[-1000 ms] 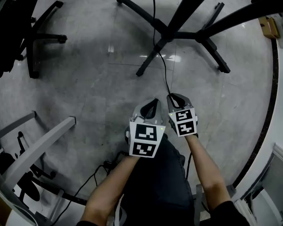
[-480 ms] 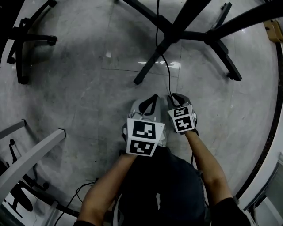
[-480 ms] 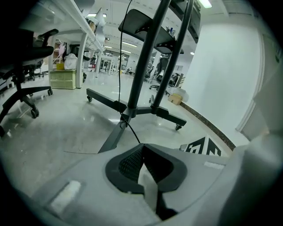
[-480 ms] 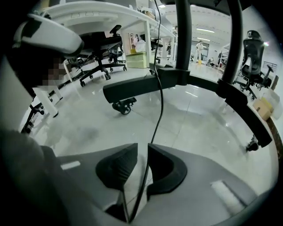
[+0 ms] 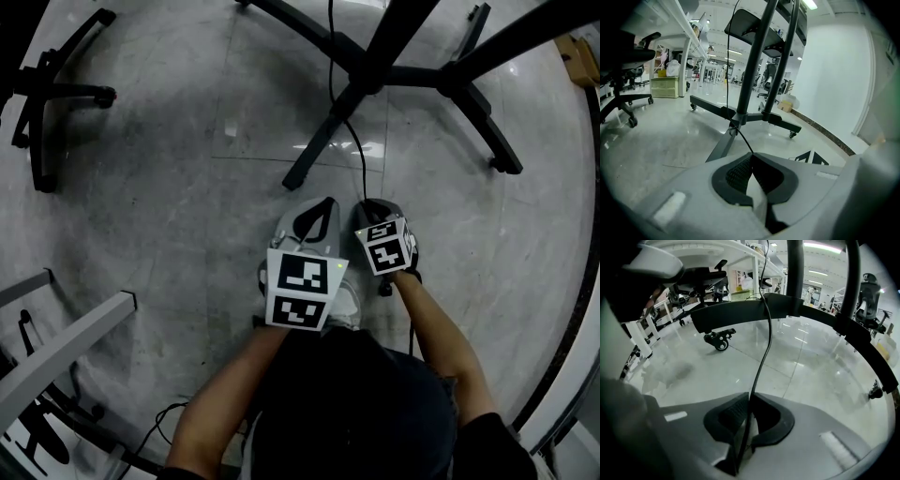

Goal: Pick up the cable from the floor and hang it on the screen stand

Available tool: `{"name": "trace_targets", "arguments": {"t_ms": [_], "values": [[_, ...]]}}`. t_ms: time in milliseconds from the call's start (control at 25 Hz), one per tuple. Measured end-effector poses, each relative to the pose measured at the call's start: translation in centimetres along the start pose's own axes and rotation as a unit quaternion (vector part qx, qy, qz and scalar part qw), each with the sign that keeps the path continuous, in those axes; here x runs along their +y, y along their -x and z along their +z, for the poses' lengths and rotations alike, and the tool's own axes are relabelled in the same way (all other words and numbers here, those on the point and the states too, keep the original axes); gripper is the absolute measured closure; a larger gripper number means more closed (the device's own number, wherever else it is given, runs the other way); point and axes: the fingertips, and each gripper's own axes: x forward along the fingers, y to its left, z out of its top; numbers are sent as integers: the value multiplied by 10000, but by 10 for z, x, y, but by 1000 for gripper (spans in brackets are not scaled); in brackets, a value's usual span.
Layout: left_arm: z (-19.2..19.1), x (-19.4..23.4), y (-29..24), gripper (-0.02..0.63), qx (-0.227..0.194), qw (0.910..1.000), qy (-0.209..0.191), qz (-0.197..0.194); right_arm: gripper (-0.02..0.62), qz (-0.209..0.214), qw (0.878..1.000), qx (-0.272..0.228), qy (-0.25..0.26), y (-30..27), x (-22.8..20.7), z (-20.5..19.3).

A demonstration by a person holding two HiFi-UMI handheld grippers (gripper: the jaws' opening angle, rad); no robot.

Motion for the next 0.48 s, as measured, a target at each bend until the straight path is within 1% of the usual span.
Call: {"name": "trace_targets", "arguments": {"t_ms": [120, 240, 480], "values": [[3, 0, 1, 607, -62, 10000, -43, -43, 568, -12, 10000, -91, 26, 5, 0, 1], [6, -4, 8, 607, -41, 9999, -77, -72, 571, -74, 9997, -168, 151, 20, 1, 6], [22, -20, 50, 607, 167, 9998, -1, -93, 574, -122, 9984, -452, 326, 86, 12, 30]]}}
